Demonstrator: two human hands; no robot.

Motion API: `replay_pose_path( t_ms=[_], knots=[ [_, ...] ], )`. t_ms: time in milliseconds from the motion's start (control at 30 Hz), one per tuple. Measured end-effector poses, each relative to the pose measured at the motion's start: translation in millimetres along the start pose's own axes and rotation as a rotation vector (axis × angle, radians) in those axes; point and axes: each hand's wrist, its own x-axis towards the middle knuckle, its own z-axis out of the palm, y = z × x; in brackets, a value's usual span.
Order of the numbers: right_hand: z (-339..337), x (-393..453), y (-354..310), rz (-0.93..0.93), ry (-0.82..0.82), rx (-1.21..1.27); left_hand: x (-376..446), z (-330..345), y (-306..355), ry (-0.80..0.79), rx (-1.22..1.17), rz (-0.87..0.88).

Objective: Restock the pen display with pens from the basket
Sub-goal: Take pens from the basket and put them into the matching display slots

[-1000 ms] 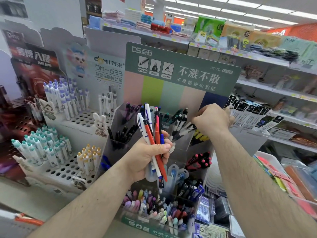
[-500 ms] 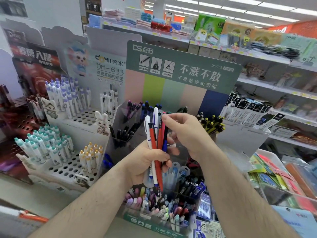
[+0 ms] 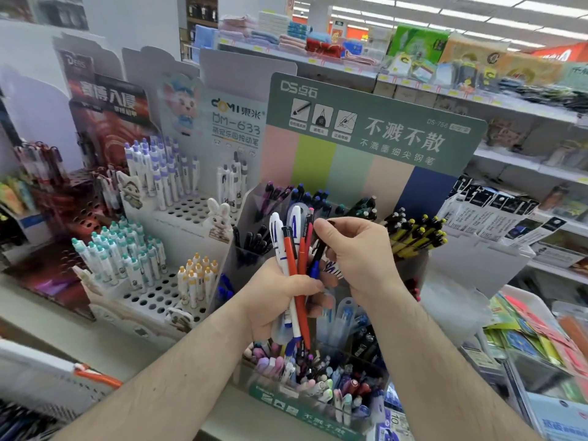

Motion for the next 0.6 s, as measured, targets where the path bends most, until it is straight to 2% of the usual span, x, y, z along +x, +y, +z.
replay_pose_path(
  t_ms=[200,333,433,500,600],
  knots=[
    [19.0,-2.4,3.7,-0.001,0.103,0.014,-0.4,1.1,-11.8,0.308,0.277,0.206],
    [22.7,-2.7,6.1,-0.030,0.086,-0.101,-2.0,-6.8,-11.6,0.310,0.271,0.196],
    [19.3,-6.4,3.8,0.002,-0.017,-0.212,-4.1,-13.3,-7.6,0.290,0.211,0.169],
    [16.3,-11.3,-0.9,0.041,-0.174,-0.320,-5.2,-17.6,-5.6,0.253,0.173,0.148],
    [13.5,-15.1,-5.6,0.060,-0.308,-0.340,-6.3,-24.9,-5.3,0.194,0.083,0.103]
  ],
)
